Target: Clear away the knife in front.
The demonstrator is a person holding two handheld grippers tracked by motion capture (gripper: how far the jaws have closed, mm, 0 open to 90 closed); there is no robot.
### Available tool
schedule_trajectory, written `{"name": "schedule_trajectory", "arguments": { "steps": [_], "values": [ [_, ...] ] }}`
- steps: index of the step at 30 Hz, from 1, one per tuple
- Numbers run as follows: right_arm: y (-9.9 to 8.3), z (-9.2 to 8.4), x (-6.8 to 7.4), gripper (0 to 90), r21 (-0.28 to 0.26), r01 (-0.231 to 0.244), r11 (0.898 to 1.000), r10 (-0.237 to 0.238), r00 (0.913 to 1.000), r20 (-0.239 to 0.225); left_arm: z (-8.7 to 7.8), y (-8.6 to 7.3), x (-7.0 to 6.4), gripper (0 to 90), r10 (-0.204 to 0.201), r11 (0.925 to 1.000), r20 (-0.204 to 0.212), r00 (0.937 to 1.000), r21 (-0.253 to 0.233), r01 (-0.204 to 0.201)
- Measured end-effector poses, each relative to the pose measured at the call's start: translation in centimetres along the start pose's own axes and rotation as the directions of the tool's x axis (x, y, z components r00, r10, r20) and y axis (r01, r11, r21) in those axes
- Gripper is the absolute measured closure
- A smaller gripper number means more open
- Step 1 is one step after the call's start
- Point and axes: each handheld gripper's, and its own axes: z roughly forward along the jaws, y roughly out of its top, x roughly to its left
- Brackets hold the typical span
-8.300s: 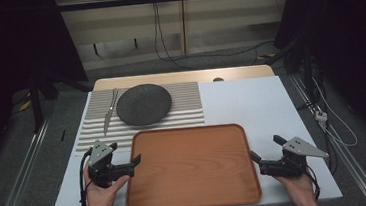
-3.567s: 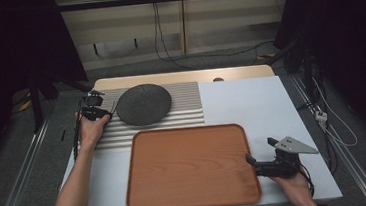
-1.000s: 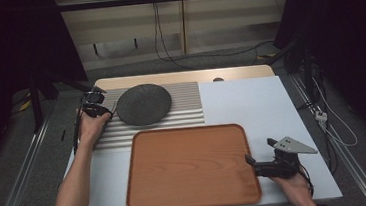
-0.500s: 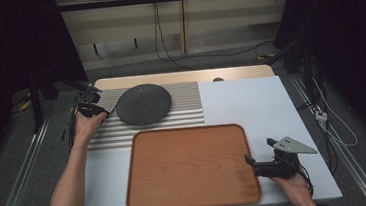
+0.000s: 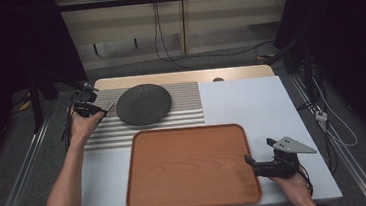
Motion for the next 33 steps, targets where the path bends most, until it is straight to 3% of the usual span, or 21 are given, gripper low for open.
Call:
{"name": "schedule_trajectory", "arguments": {
  "steps": [13, 25, 33],
  "values": [
    [0.0, 0.0, 0.1, 0.0, 0.002, 0.000, 1.000, 0.000, 1.0000, 0.001, -2.6, -1.0, -1.3, 80.1, 0.041, 0.9965, 0.029, 0.9988, -0.074, -0.039],
    [0.0, -0.1, 0.1, 0.0, -0.001, 0.003, 1.000, -0.003, 1.0000, 0.004, -4.8, -2.2, -4.4, 80.1, 0.110, 0.9828, 0.056, 0.9924, -0.155, -0.100],
    [0.0, -0.1, 0.1, 0.0, -0.002, 0.006, 1.000, -0.006, 1.0000, 0.005, -4.9, -3.0, -6.6, 80.0, 0.136, 0.9784, 0.073, 0.9880, -0.166, -0.123]
  ]
}}
